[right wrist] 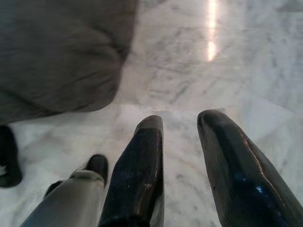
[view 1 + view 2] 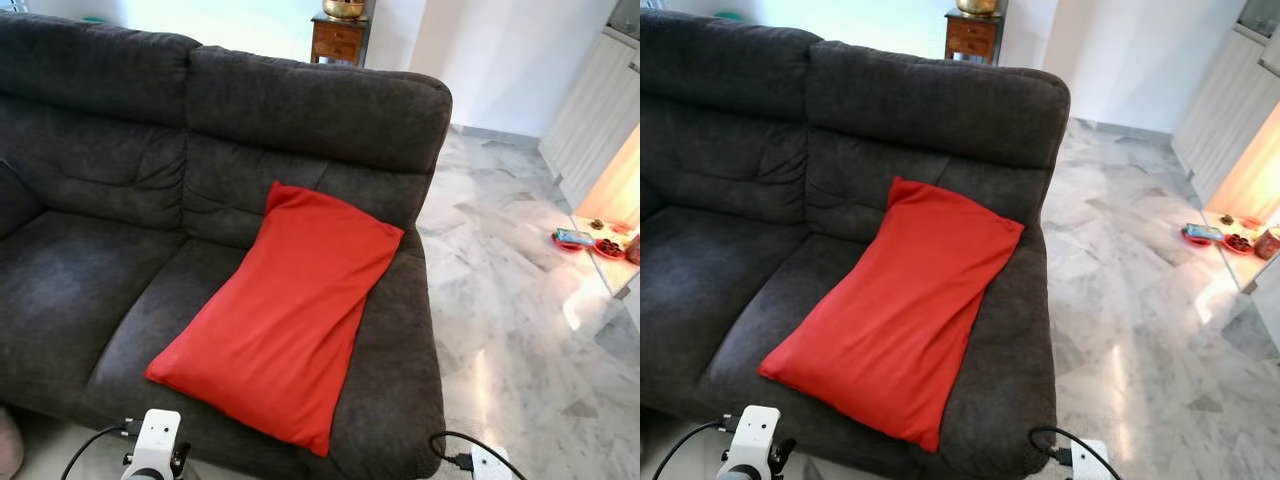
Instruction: Move the pillow to the sofa from floor
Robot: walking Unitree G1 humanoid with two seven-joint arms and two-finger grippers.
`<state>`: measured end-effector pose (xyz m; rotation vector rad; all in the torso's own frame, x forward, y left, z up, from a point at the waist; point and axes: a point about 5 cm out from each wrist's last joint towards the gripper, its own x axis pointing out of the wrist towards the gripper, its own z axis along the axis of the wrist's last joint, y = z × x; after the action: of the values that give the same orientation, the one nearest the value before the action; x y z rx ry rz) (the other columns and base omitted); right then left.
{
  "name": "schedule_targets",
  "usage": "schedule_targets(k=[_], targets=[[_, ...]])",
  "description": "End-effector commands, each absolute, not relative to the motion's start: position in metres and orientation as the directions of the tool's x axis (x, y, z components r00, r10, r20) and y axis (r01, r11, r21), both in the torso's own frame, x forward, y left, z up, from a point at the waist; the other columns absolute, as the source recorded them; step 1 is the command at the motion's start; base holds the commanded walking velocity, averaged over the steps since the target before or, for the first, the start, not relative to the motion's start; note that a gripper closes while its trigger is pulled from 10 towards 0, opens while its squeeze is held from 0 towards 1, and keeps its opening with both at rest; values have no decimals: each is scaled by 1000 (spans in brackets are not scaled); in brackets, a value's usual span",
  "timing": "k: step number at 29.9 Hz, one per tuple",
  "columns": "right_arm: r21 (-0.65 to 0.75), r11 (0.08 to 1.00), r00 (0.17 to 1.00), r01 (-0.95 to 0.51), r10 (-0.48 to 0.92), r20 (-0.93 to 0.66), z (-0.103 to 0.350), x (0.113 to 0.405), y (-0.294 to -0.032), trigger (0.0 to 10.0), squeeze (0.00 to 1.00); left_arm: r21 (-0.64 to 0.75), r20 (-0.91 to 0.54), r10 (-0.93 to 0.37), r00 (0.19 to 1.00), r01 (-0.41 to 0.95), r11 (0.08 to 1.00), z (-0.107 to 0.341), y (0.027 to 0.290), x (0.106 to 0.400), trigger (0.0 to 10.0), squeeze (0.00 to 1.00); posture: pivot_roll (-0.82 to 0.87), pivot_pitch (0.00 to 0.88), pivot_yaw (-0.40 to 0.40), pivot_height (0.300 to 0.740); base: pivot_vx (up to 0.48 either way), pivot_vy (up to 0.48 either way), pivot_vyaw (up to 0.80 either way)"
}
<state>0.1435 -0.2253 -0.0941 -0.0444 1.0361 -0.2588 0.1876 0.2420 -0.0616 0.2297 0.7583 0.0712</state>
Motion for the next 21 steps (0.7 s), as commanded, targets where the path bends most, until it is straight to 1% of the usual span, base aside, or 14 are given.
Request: schedule_targets(k=[1, 3, 13, 17, 21], targets=[[-194, 957, 464, 216, -275, -842, -93, 141, -235, 10000, 0, 230, -683, 145, 716, 22, 973, -64, 243, 186, 10000, 0, 127, 0, -90, 740, 0, 0, 0], [-197, 953, 451, 231, -284, -846, -94, 138, -236, 10000, 0, 229, -694, 146, 705, 24, 973, -65, 244, 184, 10000, 0, 124, 0, -85, 740, 0, 0, 0], [-165, 959, 455, 232, -257, -853, -96, 137, -229, 10000, 0, 220, -728, 152, 668, 17, 975, -71, 245, 176, 10000, 0, 123, 0, -80, 740, 0, 0, 0], [-138, 969, 475, 203, -221, -852, -96, 141, -221, 10000, 0, 221, -743, 157, 651, 18, 975, -73, 247, 171, 10000, 0, 128, 0, -80, 740, 0, 0, 0], [-119, 972, 491, 204, -207, -846, -95, 143, -220, 10000, 0, 223, -753, 161, 638, 18, 975, -75, 248, 167, 10000, 0, 128, 0, -79, 740, 0, 0, 0]])
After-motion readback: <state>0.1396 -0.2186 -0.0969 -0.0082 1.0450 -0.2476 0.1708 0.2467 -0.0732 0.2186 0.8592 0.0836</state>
